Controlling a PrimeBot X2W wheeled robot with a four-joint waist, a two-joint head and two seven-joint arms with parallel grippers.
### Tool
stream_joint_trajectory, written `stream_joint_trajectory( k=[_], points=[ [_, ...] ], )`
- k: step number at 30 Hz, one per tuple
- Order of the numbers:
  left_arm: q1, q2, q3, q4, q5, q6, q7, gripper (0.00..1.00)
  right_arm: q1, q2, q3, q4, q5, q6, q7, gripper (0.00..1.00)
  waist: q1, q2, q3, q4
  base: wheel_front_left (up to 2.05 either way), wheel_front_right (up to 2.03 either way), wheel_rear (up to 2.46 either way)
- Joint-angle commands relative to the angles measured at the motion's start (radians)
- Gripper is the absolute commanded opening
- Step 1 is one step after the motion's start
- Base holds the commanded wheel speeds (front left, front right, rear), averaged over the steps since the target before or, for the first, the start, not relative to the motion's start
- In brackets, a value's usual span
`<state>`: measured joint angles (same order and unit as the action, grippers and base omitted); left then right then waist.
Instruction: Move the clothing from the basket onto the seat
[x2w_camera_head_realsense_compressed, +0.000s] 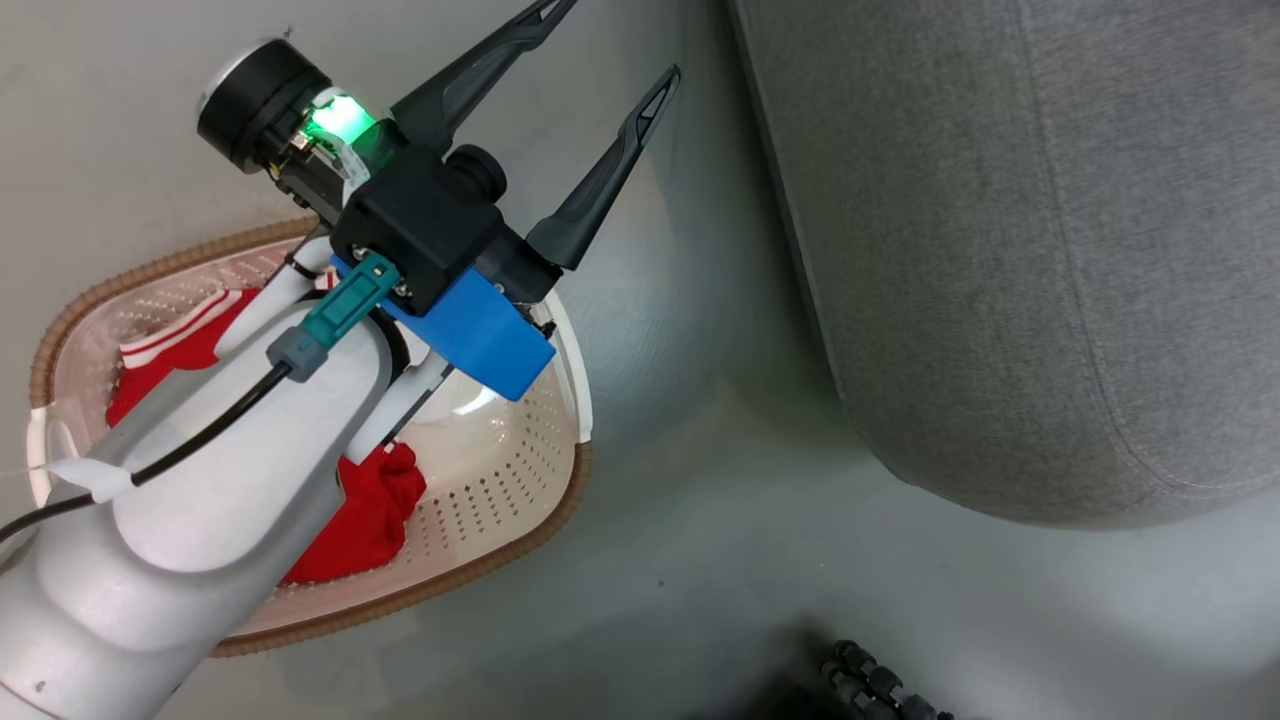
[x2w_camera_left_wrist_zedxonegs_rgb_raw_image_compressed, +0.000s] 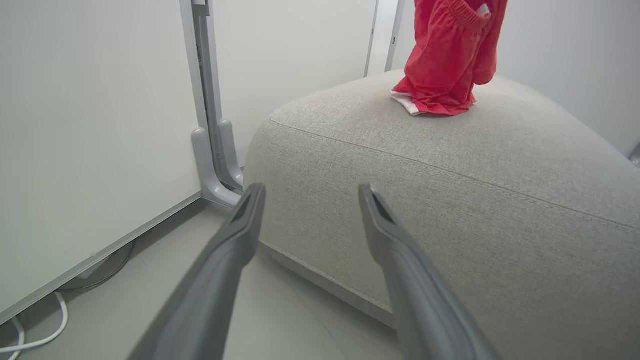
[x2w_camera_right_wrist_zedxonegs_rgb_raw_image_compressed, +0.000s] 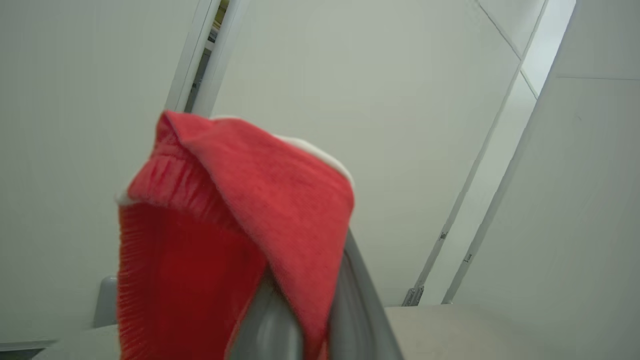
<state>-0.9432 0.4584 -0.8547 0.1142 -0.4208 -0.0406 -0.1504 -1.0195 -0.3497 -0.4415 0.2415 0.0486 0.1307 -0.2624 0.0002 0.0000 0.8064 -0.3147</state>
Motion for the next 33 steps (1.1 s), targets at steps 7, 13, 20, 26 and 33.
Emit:
stream_joint_trajectory(
  k=[7, 13, 20, 26, 33],
  points=[
    [-0.022, 0.004, -0.004, -0.012, 0.003, 0.005, 0.001, 1.0, 0.103, 0.033, -0.016, 0.129, -0.016, 0.0, -0.004, 0.0, -0.0002, 0.0, 0.032, 0.013, 0.0, 0.0, 0.0],
    [-0.024, 0.003, -0.008, -0.007, 0.0, 0.006, -0.005, 1.0, 0.161, 0.078, 0.004, 0.233, -0.004, 0.0, -0.004, 0.0, -0.0002, 0.0, 0.037, 0.02, 0.0, 0.0, 0.0],
    [-0.006, 0.003, -0.011, 0.007, -0.01, 0.012, -0.02, 1.0, 0.209, 0.12, -0.015, 0.247, -0.005, 0.0, -0.004, 1.0, -0.0002, 0.0, 0.017, 0.026, 0.0, 0.0, 0.0],
    [0.03, -0.023, -0.019, 0.046, -0.024, 0.014, -0.06, 1.0, 0.316, 0.148, -0.002, 0.192, -0.032, 0.0, -0.004, 1.0, -0.0002, 0.0, -0.059, 0.034, 0.0, 0.0, 0.0],
    [0.099, -0.064, -0.01, 0.104, -0.048, 0.023, -0.102, 1.0, 0.501, 0.181, 0.074, 0.117, -0.053, 0.0, -0.004, 1.0, -0.0002, 0.0, -0.189, 0.046, 0.0, 0.0, 0.0]
  ],
)
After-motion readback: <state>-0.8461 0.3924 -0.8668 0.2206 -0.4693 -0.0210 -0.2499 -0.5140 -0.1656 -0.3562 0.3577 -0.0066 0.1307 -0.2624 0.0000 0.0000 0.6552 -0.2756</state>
